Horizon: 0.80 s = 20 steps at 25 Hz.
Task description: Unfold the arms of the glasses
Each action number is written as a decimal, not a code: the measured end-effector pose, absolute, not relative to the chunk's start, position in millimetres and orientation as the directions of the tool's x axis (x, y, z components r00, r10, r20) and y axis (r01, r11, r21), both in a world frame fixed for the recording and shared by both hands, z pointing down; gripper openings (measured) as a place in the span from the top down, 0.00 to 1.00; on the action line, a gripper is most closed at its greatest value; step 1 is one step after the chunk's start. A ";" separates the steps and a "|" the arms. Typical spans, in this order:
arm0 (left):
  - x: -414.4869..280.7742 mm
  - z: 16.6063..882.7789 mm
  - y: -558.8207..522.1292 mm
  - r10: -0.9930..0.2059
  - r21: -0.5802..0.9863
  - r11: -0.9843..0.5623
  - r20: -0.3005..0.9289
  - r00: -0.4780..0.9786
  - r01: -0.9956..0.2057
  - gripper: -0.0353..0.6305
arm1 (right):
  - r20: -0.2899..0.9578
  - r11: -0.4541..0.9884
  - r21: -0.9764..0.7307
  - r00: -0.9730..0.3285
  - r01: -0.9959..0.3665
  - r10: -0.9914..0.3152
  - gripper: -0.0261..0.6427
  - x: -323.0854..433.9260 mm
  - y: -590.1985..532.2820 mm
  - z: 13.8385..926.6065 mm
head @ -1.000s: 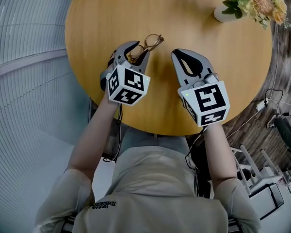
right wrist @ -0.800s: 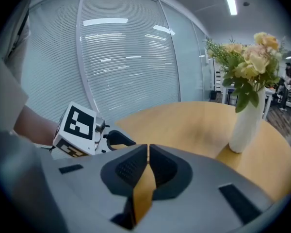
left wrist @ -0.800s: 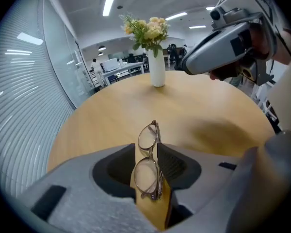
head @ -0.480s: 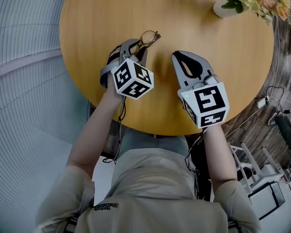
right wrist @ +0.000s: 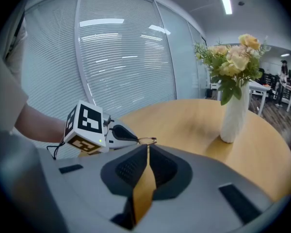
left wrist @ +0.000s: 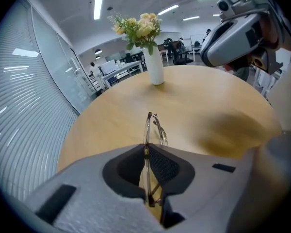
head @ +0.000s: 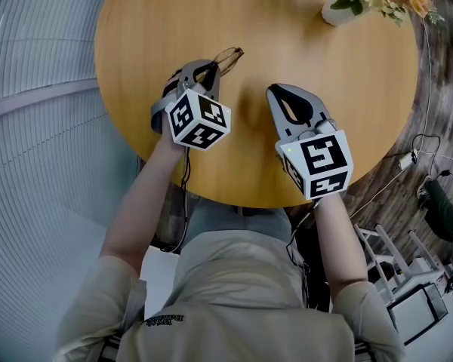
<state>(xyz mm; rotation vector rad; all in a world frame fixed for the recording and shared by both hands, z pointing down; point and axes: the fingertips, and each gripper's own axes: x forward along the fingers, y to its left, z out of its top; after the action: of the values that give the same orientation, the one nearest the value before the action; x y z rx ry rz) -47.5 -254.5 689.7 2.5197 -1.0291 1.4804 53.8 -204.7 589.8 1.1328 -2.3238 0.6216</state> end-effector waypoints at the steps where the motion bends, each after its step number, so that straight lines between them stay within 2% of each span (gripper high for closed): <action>1: -45.9 684.3 -254.4 -0.523 -0.282 -0.777 0.786 0.330 -0.563 0.88 | 0.589 0.553 -0.187 -0.543 -0.812 -0.598 0.91 54.5 -203.8 585.8; 7: -31.8 629.6 -254.9 -0.560 -0.275 -0.764 0.731 0.390 -0.583 0.88 | 0.543 0.553 -0.166 -0.544 -0.817 -0.640 0.91 58.8 -202.8 547.6; 13: -34.8 545.0 -260.8 -0.640 -0.287 -0.715 0.637 0.430 -0.638 0.88 | 0.448 0.565 -0.092 -0.541 -0.820 -0.712 0.91 61.7 -205.7 469.3; 20: -38.7 426.5 -248.2 -0.708 -0.176 -0.662 0.467 0.530 -0.729 0.88 | 0.335 0.547 -0.002 -0.516 -0.837 -0.789 0.91 75.0 -200.9 383.0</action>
<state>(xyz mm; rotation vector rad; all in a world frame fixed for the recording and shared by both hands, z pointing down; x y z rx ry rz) -38.7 -248.2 426.5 2.7123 -1.2740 0.7979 75.0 -200.9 383.0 1.3481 -2.4919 0.2347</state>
